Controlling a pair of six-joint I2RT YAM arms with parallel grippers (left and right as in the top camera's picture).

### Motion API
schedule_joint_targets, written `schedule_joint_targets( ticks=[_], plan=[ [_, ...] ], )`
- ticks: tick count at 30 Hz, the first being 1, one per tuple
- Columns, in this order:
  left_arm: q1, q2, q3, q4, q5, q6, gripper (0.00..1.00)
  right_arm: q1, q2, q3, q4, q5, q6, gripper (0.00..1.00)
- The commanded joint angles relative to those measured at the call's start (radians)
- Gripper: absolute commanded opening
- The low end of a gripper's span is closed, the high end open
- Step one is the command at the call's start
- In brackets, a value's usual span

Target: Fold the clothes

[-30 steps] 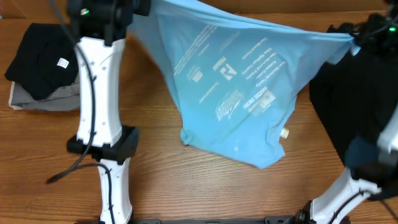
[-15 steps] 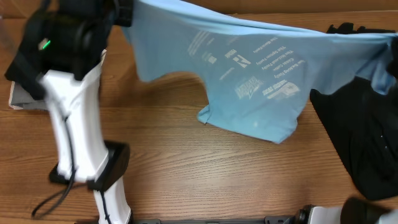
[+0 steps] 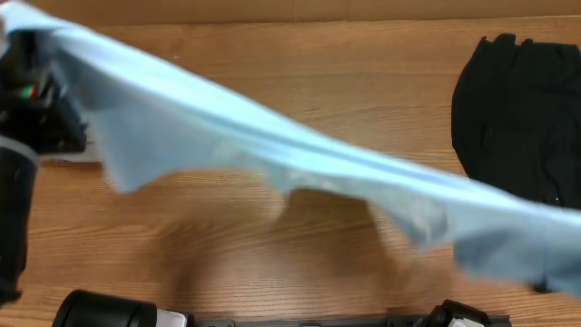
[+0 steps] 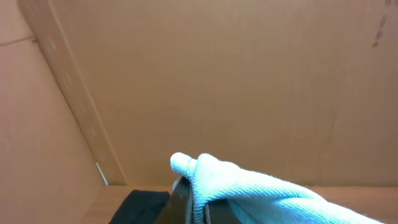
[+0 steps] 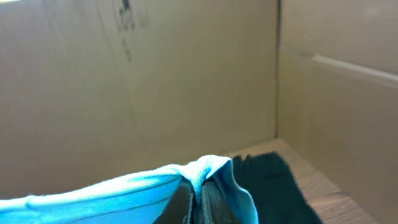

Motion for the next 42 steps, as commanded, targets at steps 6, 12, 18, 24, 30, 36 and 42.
schedule_joint_targets(
  ticks=[6,12,18,24,30,36,42],
  plan=[
    [0.012,0.027,-0.044,-0.01,-0.092,-0.058,0.04,0.029,0.035,-0.043,0.005,0.108,0.01,0.04],
    [0.012,0.117,-0.177,-0.039,-0.092,-0.088,0.04,0.028,0.153,-0.157,0.005,0.015,-0.04,0.04],
    [0.012,0.261,-0.317,-0.073,-0.092,-0.092,0.04,0.028,0.378,-0.263,0.005,-0.147,-0.105,0.04],
    [0.023,0.478,-0.402,-0.063,-0.087,-0.118,0.04,0.056,0.714,-0.357,0.057,-0.184,-0.138,0.04],
    [0.054,0.714,-0.404,0.025,-0.065,-0.125,0.04,0.127,1.061,-0.375,0.235,-0.184,-0.138,0.04],
    [0.083,0.887,-0.404,0.183,-0.042,-0.125,0.04,0.184,1.32,-0.375,0.465,-0.184,-0.095,0.04],
    [0.086,0.986,-0.404,0.273,-0.021,-0.121,0.04,0.206,1.44,-0.375,0.557,-0.18,-0.052,0.04]
  ],
)
